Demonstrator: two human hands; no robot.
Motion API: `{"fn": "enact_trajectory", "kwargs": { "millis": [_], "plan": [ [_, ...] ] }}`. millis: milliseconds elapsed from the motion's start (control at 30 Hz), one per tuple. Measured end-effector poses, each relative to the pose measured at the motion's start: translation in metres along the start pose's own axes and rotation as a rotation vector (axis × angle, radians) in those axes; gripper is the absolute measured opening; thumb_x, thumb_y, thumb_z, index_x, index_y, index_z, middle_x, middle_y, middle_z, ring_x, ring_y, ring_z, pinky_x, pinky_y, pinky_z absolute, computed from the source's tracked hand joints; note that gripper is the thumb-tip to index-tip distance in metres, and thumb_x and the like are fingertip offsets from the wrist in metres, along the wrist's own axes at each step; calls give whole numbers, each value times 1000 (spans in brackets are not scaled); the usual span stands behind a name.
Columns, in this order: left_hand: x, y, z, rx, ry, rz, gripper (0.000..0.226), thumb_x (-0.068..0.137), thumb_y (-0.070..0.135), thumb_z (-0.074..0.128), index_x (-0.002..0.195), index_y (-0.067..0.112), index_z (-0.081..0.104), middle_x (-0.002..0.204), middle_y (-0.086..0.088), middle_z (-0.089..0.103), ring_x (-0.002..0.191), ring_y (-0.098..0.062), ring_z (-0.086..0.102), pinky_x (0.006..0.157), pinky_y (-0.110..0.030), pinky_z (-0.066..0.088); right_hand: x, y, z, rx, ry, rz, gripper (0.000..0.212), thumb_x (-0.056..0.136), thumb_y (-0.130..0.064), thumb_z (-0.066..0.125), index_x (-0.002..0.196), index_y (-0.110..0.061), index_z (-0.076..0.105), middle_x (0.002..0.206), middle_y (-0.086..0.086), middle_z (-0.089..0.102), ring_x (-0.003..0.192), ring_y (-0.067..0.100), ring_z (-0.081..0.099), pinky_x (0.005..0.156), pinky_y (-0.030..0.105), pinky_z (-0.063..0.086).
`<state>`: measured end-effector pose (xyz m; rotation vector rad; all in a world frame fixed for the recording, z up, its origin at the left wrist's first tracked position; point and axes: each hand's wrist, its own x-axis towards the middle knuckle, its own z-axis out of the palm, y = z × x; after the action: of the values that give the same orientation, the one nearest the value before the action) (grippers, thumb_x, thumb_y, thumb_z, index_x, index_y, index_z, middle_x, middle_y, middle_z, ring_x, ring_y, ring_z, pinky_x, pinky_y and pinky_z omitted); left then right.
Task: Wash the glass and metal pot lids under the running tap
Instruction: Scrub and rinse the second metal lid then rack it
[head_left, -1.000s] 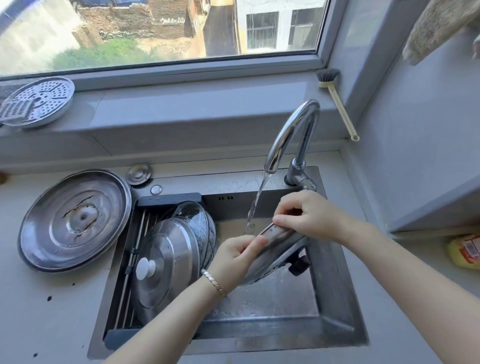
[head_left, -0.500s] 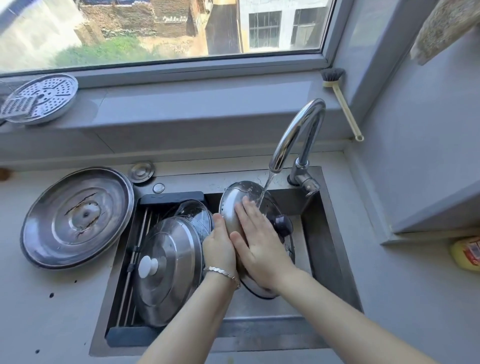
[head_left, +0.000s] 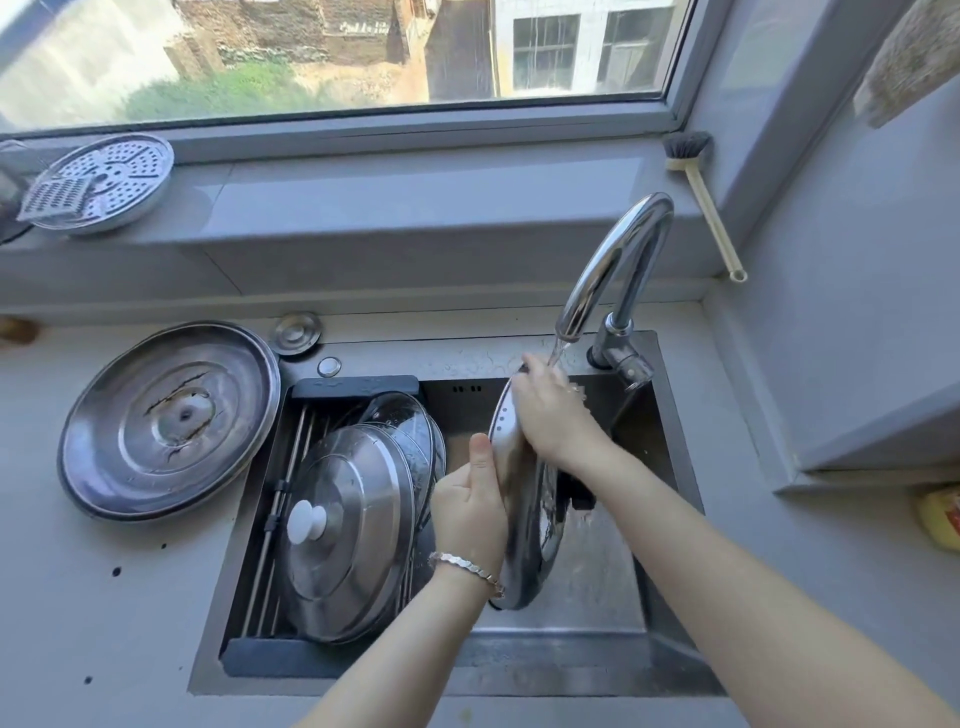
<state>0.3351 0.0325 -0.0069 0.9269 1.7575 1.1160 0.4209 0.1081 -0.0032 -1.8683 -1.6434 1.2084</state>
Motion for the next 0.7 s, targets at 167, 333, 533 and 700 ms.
{"fn": "enact_trajectory", "kwargs": {
  "millis": [167,333,533,700],
  "plan": [
    [9,0,0,-130,11,-122,63,97,25,45,38,22,24,30,12,23,33,-4,19,41,-23,17,-20,-16,30,-114,42,-29,57,98,-33,25,147,-6,14,157,14,-1,144,27,-5,117,38,-1],
    [10,4,-10,-57,13,-30,60,96,32,43,42,20,20,37,8,23,38,-8,21,42,-23,19,3,-12,16,93,78,138,64,96,-47,29,148,-11,17,155,12,17,142,29,14,114,42,13],
    [0,7,-16,-116,28,71,58,95,25,42,43,21,19,34,14,19,36,-4,17,40,-19,16,48,16,-15,837,132,479,40,92,-42,32,68,-15,52,59,2,63,70,22,56,71,33,50],
    [12,9,-7,-221,80,-104,52,96,34,42,49,15,29,45,0,30,43,-12,26,45,-25,23,31,-1,10,144,272,236,56,93,-41,20,129,-5,42,144,20,35,135,34,26,113,46,20]
  ]
}}
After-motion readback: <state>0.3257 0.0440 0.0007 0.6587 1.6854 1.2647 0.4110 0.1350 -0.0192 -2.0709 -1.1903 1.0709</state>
